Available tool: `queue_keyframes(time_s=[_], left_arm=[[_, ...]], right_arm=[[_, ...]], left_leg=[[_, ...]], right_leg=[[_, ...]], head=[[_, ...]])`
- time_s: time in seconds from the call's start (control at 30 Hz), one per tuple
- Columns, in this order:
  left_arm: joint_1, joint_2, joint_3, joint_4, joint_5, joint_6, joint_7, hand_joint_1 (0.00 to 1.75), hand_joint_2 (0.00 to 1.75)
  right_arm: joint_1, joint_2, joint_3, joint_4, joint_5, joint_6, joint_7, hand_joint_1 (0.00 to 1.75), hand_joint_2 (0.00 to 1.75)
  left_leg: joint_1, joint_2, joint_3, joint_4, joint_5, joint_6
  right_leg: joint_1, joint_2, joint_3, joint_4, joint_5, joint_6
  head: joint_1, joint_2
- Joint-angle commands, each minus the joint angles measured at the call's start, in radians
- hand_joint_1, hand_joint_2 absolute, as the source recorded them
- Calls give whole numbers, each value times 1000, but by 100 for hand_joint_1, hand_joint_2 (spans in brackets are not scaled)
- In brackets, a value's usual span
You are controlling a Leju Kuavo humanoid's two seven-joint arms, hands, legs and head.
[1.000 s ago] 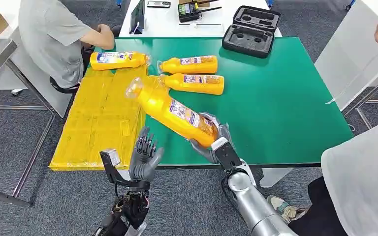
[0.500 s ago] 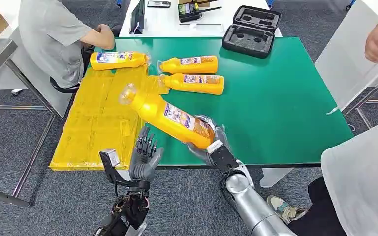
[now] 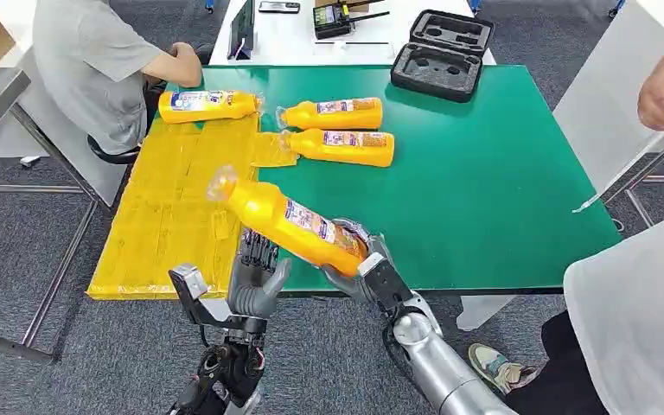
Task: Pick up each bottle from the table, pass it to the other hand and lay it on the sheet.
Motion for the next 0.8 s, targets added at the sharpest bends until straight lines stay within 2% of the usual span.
queue_keyframes(time_s=[0.03,0.8], left_arm=[[-11,44,-92,-17,-44,-21,-22,0,175],[-54,19,-60,79,-61,-28,-22,0,175]], right_arm=[[-62,16,51,140,16,26,2,175,175],[-40,14,170,-32,52,11,2,173,175]], left_leg=[[1,1,2,-1,-1,-1],[1,1,3,0,-1,-2]], right_leg=[[1,1,2,-1,0,-1],[1,0,3,0,-1,-2]], head=[[0,0],[0,0]])
